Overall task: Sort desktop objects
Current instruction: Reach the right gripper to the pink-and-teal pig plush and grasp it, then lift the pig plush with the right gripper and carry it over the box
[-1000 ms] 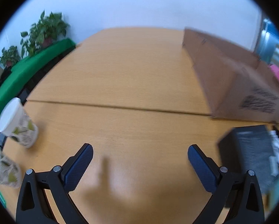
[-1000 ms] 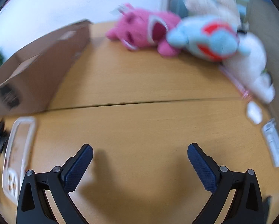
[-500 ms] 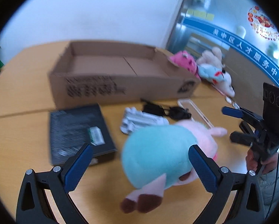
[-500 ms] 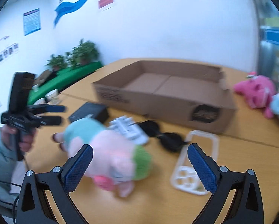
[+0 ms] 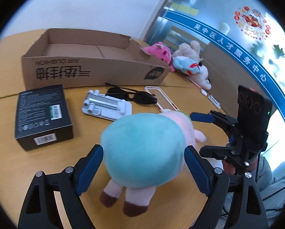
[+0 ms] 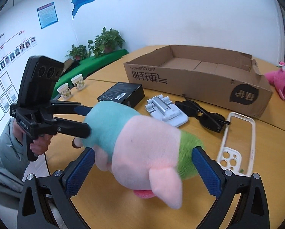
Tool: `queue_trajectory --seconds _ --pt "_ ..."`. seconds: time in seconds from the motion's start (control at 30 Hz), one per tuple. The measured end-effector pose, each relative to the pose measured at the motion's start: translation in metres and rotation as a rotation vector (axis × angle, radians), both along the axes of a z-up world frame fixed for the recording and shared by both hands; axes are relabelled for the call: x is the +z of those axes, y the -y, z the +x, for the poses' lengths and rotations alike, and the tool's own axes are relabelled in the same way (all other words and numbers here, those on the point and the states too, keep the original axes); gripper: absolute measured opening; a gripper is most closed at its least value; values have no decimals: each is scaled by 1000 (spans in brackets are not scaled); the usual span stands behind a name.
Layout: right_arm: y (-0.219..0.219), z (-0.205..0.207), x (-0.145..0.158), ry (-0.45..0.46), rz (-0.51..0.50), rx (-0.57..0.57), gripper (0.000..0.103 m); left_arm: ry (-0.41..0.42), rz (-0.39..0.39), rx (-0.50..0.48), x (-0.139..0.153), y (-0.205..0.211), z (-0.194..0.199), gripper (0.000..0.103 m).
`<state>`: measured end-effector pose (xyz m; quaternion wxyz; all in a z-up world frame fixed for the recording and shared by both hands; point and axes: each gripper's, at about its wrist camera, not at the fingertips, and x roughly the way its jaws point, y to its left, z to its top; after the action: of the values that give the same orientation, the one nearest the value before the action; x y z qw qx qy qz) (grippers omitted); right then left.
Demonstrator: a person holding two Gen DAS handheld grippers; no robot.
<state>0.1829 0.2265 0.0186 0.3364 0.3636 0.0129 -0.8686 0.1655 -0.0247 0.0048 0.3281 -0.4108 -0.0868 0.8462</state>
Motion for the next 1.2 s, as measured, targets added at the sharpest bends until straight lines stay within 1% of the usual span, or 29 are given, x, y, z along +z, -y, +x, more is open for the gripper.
queue_trajectory --seconds 0.03,0.07,0.13,0.17,0.23,0.3,0.33,0.37,0.4,0.47,0.53,0.63,0.73,0.8,0.87,0.93,1.0,1.07,1.13,1.2 --pt "-3 -2 -3 6 16 -23 103 5 4 25 -2 3 -2 87" --pt "-6 -4 -10 23 42 -47 103 25 15 48 -7 7 -6 87" --pt "-4 -10 -19 57 64 -56 103 80 24 60 -18 8 -15 87" --pt "-1 -12 -23 74 60 -47 103 102 40 49 -22 7 -18 87" --pt "12 -11 -27 78 68 -7 102 107 62 10 -27 3 -18 85" --pt "25 -4 -23 48 71 47 102 106 37 5 -31 -1 -19 73" --pt "27 -3 -21 36 75 54 102 113 24 4 -33 -2 -20 68" --pt "28 -3 -19 13 95 43 102 129 19 9 -36 -1 -23 56" --pt "25 -5 -19 2 112 20 102 147 24 15 -39 1 -27 50" --pt "14 -14 -23 17 115 -35 102 159 39 33 -41 7 -32 51" --pt "1 -27 -26 46 86 -86 102 154 39 65 -41 11 -38 54" --pt "-9 -37 -25 36 59 -136 102 143 51 67 -40 10 -44 54" --pt "-5 -55 -30 55 30 -151 102 125 60 35 -42 2 -48 55" --pt "4 -66 -35 81 -1 -127 101 99 50 23 -42 -2 -49 55" --pt "15 -71 -40 64 41 -140 101 88 45 26 -41 -2 -48 53" --pt "15 -70 -38 69 22 -145 97 83 43 15 -38 -2 -45 52" --pt "15 -65 -37 74 13 -146 92 63 6 2 -30 -5 -36 52" --pt "17 -58 -33 96 14 -136 92 50 -22 -18 -20 -5 -23 52" --pt "17 -46 -24 113 1 -115 93 62 -24 -54 -11 -2 -9 52" --pt "12 -32 -13 115 -19 -96 97 87 -24 -86 -8 0 5 52"
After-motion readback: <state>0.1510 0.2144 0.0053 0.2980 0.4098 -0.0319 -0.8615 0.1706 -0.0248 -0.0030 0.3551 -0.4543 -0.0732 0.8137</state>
